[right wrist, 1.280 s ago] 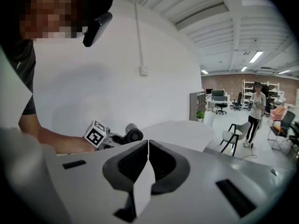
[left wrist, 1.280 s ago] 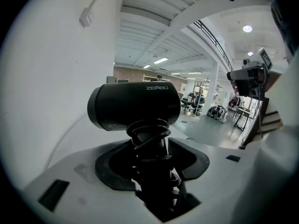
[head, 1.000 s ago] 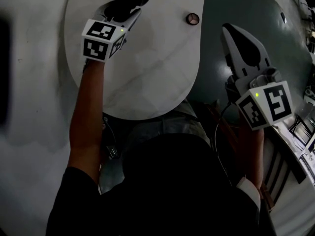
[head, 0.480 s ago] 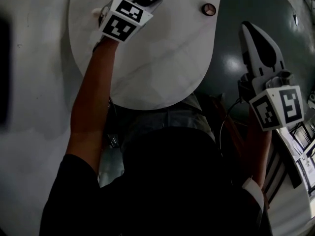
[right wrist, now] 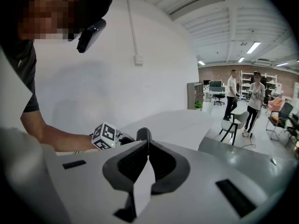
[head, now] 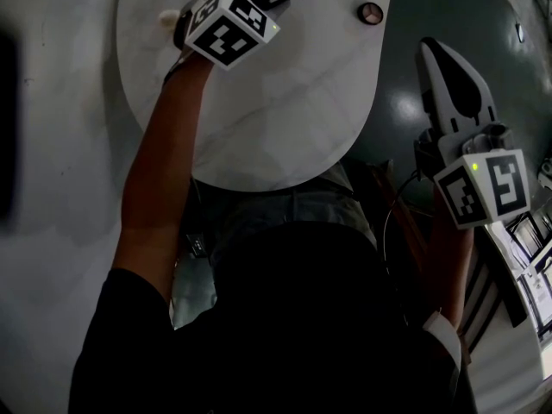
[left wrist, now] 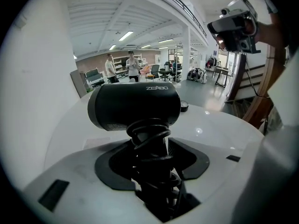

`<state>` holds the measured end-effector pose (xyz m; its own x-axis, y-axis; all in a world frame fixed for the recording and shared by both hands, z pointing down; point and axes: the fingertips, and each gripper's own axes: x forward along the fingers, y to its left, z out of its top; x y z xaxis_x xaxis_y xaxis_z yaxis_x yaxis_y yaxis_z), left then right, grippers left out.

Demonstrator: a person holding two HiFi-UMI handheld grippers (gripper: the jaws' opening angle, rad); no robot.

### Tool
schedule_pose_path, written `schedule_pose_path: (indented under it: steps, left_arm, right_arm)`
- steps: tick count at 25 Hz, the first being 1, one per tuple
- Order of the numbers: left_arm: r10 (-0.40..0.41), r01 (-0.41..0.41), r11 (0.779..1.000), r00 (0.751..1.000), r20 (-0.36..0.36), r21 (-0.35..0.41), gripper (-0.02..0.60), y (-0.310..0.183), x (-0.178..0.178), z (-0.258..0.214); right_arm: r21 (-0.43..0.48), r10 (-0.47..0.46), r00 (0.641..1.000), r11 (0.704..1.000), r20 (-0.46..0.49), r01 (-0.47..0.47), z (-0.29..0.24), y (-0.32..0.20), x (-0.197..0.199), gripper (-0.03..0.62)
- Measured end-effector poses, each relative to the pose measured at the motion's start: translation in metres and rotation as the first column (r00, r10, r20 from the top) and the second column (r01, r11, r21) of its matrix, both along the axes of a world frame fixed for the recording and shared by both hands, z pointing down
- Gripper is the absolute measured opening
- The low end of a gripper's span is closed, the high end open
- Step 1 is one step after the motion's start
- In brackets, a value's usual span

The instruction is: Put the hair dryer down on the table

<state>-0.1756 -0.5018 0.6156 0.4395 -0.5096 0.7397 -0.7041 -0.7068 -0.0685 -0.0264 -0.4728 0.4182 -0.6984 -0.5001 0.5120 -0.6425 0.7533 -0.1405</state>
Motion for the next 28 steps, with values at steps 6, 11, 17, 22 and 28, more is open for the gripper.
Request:
schedule_pose_path:
  steps: [6, 11, 17, 22, 28]
  left_arm:
    - [0.044, -0.043, 0.999, 0.999, 0.032, -0.030, 0.213, 0.003, 0.004, 0.012]
    - [0.071, -0.068, 0.996, 0.996, 0.046, -0.064, 0.213, 0.006, 0.003, 0.023]
    - [0.111, -0.104, 0.989, 0.992, 0.062, -0.103, 0.213, 0.008, 0.003, 0.033]
    - [0.140, -0.125, 0.980, 0.986, 0.088, -0.156, 0.219, 0.010, 0.007, 0.039]
    - [0.147, -0.126, 0.973, 0.984, 0.097, -0.194, 0.222, 0.011, 0.006, 0.041]
  right_arm:
    - [-0.008, 0.002, 1.000, 1.000, -0.002, -0.002, 0.003, 0.000, -0.001, 0.009]
    - [-0.014, 0.004, 1.000, 1.000, -0.004, -0.004, 0.005, 0.000, -0.005, 0.009]
    - [-0.020, 0.006, 1.000, 1.000, -0.005, -0.006, 0.008, 0.000, -0.007, 0.009]
    - [-0.018, 0.007, 1.000, 1.000, -0.005, -0.008, 0.006, 0.001, -0.009, 0.009]
    - [-0.011, 0.010, 1.000, 1.000, -0.008, -0.010, 0.000, 0.004, -0.011, 0.009]
